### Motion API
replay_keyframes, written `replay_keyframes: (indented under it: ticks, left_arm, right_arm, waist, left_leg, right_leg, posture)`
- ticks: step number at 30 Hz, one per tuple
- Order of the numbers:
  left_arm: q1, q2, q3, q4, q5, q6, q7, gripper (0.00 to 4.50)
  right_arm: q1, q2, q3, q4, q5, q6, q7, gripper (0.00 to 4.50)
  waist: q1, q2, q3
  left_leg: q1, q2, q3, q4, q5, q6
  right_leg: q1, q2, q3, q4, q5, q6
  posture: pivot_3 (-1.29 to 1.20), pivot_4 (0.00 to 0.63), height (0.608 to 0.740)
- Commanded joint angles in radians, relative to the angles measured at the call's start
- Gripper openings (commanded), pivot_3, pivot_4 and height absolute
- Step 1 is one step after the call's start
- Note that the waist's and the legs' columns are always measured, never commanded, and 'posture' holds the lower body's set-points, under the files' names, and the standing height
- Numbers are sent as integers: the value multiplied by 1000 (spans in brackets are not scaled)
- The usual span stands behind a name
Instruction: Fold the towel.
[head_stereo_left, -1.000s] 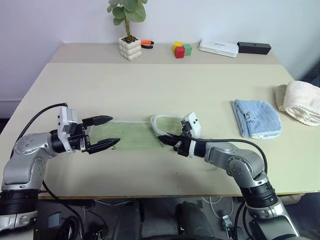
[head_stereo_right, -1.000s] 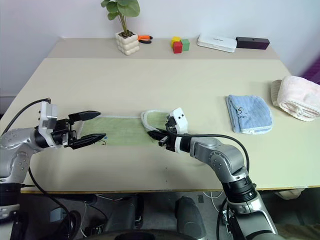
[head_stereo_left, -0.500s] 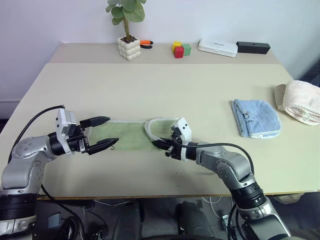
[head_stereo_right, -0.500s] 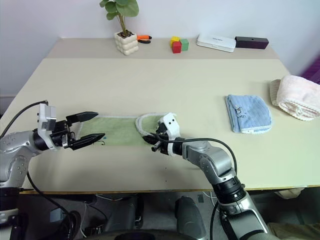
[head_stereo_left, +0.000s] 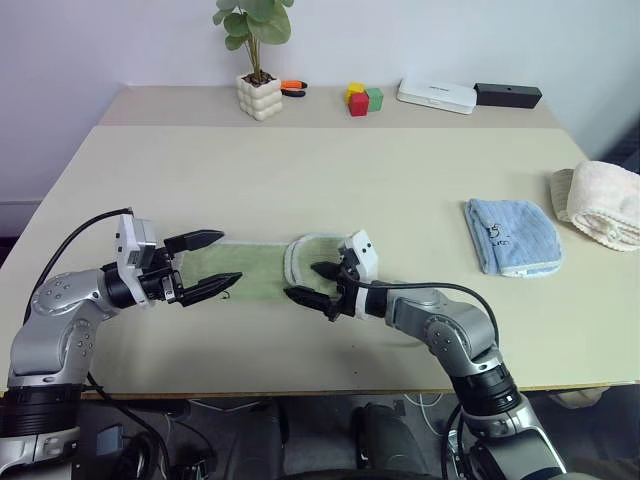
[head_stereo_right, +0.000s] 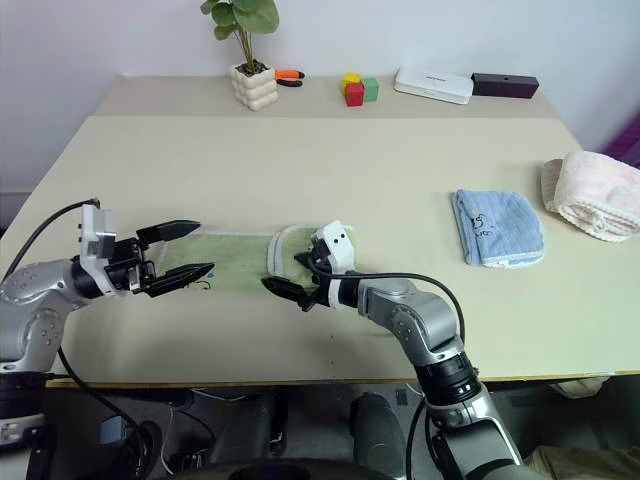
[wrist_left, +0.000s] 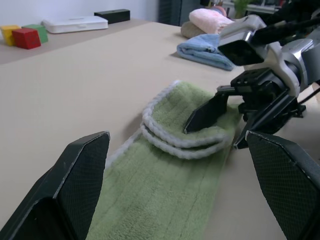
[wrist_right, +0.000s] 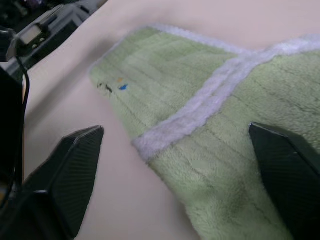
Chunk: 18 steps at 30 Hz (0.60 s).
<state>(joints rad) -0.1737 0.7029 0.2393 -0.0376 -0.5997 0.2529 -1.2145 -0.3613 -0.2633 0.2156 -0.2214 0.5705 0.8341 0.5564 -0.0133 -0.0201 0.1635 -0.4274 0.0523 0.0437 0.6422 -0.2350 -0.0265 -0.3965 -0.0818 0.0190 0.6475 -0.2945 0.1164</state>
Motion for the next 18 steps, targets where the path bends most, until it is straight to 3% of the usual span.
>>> replay_keyframes:
  ticks: [1, 4, 7, 10, 14, 18]
  left_arm:
    - [-29, -6, -3, 10, 3, -17, 2, 4500]
    - [-43, -10, -10, 24, 7, -23, 0, 4500]
    - [-52, -14, -18, 33, 8, -27, 1, 4500]
    - [-57, -17, -23, 42, 10, -29, -3, 4500]
    - [-62, -22, -30, 44, 15, -30, 0, 4500]
    - [-63, -24, -31, 37, 17, -25, 1, 4500]
  right_arm:
    - [-13, -29, -75, -114, 79, -21, 75, 4473]
    - [-15, -43, -126, -145, 131, -19, 107, 4473]
    - [-19, -39, -183, -138, 192, -11, 123, 3668]
    - [-28, -28, -193, -102, 126, -101, 98, 2174]
    - [-44, -14, -144, 43, -86, -333, 45, 62]
    - [-34, 10, -87, 170, -206, -516, 74, 19]
  waist:
    - [0, 0, 0]
    - [0, 0, 0]
    - [0, 0, 0]
    - [-1, 0, 0]
    - [0, 0, 0]
    - [-2, 0, 0]
  left_leg:
    - [0, 0, 0, 0, 0, 0]
    - [0, 0, 0, 0, 0, 0]
    - [0, 0, 0, 0, 0, 0]
    - [0, 0, 0, 0, 0, 0]
    - [0, 0, 0, 0, 0, 0]
    - [0, 0, 1, 0, 0, 0]
  right_leg:
    - [0, 0, 0, 0, 0, 0]
    - [0, 0, 0, 0, 1, 1]
    - [0, 0, 0, 0, 1, 1]
    - [0, 0, 0, 0, 1, 1]
    - [0, 0, 0, 0, 1, 1]
    - [-1, 0, 0, 0, 1, 2]
  posture:
    - [0, 150, 740]
    - [0, 150, 740]
    - [0, 150, 740]
    - [0, 150, 740]
    - [0, 150, 740]
    - [0, 150, 740]
